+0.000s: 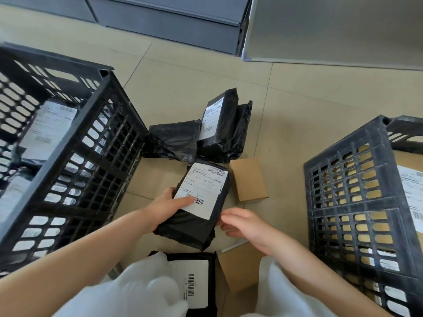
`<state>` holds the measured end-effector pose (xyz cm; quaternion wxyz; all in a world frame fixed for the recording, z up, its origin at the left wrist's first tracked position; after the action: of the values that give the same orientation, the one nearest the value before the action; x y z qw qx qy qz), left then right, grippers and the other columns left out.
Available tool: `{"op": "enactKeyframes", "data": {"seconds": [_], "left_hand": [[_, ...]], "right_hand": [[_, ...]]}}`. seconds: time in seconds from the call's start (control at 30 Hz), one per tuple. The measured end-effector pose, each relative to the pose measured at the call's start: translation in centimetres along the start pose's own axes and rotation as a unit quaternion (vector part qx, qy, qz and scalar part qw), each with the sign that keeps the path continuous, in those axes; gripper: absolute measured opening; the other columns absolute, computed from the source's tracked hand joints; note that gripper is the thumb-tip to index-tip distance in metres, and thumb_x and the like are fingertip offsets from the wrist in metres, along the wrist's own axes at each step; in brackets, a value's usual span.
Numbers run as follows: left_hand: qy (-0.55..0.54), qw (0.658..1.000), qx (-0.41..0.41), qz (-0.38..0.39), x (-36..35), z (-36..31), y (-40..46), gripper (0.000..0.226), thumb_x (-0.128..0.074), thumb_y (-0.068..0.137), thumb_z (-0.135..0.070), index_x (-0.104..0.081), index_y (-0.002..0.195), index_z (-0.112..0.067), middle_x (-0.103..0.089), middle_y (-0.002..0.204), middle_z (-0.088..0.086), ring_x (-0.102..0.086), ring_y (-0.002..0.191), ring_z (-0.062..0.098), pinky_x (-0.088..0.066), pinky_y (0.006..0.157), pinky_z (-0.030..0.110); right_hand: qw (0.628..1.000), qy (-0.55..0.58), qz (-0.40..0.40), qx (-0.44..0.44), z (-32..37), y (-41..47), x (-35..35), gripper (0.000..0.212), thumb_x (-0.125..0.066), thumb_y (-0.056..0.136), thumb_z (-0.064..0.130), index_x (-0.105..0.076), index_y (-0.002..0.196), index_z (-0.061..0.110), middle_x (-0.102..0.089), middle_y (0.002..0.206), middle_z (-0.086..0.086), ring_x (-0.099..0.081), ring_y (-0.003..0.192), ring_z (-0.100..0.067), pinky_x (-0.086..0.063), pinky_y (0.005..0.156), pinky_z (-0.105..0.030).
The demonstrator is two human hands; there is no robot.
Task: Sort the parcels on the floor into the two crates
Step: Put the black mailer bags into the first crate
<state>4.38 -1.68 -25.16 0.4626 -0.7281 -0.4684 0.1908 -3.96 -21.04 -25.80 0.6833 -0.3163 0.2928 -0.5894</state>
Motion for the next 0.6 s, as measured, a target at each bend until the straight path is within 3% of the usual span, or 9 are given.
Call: {"op": "enactKeyframes", "data": {"seconds": [0.13,0.27,0.47,0.6], "left_hand": [[0.044,0.996,-0.073,-0.034,1.2,-3.7,-2.3,0.055,-0.072,0.085,-0.047,-0.041,0.127,-0.03,-0.063,0.103,-0.01,-0.064,0.09,0.012,-0.049,0.065,0.024],[0.092,0.978,-0.181,-0.044,2.6,-7.5,-4.7,0.063,-0.075,0.083,-0.041,-0.044,0.136,-0.03,-0.065,0.11,-0.016,-0.065,0.096,0.005,-0.051,0.073,0.019],[0.1,0.96,-0.247,-0.082,6.1,-10.8,-8.5,0.059,-0.07,0.088,-0.041,-0.042,0.139,-0.038,-0.068,0.109,-0.02,-0.067,0.094,0.001,-0.054,0.079,0.021],[0.118,0.949,-0.266,-0.12,10.4,-11.9,-10.9,0.06,-0.066,0.089,-0.047,-0.041,0.143,-0.038,-0.069,0.112,-0.017,-0.068,0.097,0.005,-0.056,0.089,0.032]], "right_hand": [[1.0,0.01,-0.01,0.012,1.5,-0.8,0.9,0.024,-0.055,0.102,0.022,-0.064,0.121,0.011,-0.071,0.118,-0.009,-0.063,0.099,-0.016,-0.053,0.093,-0.028],[0.998,0.026,-0.039,0.044,4.2,-2.4,2.5,0.023,-0.054,0.102,0.022,-0.064,0.121,0.012,-0.073,0.113,-0.006,-0.066,0.102,-0.019,-0.054,0.091,-0.026],[0.995,0.005,-0.047,0.091,9.7,-4.5,2.6,0.022,-0.055,0.102,0.023,-0.064,0.12,0.014,-0.075,0.111,-0.005,-0.068,0.109,-0.025,-0.053,0.1,-0.036],[0.99,-0.072,-0.02,0.119,14.2,-4.8,0.2,0.023,-0.053,0.103,0.025,-0.06,0.123,0.018,-0.073,0.113,0.0,-0.067,0.107,-0.017,-0.054,0.095,-0.027]]}}
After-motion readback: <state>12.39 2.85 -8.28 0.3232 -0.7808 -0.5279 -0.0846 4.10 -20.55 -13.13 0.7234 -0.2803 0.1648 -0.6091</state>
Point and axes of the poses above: each hand's wrist, its own y-axis towards the middle knuckle, its own x-axis out of the back of the hand, z = x × y, the point moved 9 cm from there along y, towards the middle knuckle
